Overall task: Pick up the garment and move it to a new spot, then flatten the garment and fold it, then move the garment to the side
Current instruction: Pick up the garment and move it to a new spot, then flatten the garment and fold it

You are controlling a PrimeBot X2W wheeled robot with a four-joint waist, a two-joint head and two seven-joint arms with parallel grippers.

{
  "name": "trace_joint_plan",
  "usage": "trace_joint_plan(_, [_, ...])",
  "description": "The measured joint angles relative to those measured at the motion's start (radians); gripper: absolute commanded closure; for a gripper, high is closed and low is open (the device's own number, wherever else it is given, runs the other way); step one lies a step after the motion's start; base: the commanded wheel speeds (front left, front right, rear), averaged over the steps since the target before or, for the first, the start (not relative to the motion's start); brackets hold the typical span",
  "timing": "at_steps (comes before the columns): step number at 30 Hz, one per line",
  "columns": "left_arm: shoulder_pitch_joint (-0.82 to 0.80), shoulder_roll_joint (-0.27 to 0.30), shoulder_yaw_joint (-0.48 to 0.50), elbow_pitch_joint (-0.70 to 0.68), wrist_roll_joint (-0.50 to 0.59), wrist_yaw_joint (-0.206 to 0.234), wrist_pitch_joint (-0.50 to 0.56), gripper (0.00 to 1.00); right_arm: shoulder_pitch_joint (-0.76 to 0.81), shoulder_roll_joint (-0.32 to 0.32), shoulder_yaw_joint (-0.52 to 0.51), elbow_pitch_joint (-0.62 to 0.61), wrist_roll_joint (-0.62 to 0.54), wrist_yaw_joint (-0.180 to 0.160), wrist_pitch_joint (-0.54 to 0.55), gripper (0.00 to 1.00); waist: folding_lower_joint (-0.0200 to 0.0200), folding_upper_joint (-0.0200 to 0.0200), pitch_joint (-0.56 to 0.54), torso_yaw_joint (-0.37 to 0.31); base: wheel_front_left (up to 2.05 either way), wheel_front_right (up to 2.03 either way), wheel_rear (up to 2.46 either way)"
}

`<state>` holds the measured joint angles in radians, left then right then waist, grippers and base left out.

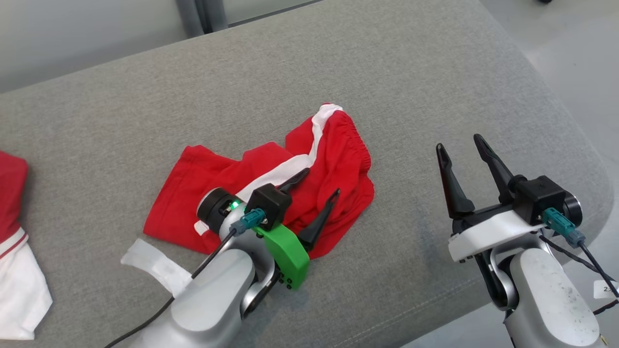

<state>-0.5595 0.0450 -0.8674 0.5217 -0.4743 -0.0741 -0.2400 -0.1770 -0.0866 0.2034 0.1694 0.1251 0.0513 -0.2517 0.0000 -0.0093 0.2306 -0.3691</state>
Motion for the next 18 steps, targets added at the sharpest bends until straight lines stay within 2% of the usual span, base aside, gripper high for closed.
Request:
trace_joint_plan(4, [0.008,0.0,0.052,0.019,-0.024,0.036,-0.003,0.0,0.0,-0.008,-0.003,0.012,0.0,0.001,0.0,0.0,0.0,0.0,-0.018,0.046,0.0,0.0,0.0])
trace_joint_plan(10, [0.085,0.0,0.119,0.051,-0.134,0.075,-0.003,0.0,0.002,-0.012,-0.007,0.031,0.0,0.001,0.0,0.0,0.0,0.0,-0.054,0.118,0.0,0.0,0.0])
trace_joint_plan(18, [0.177,-0.001,0.123,0.057,-0.297,0.075,0.03,0.0,0.045,-0.021,-0.027,0.036,0.0,0.001,0.0,0.0,0.0,0.0,-0.107,0.219,0.0,0.0,0.0])
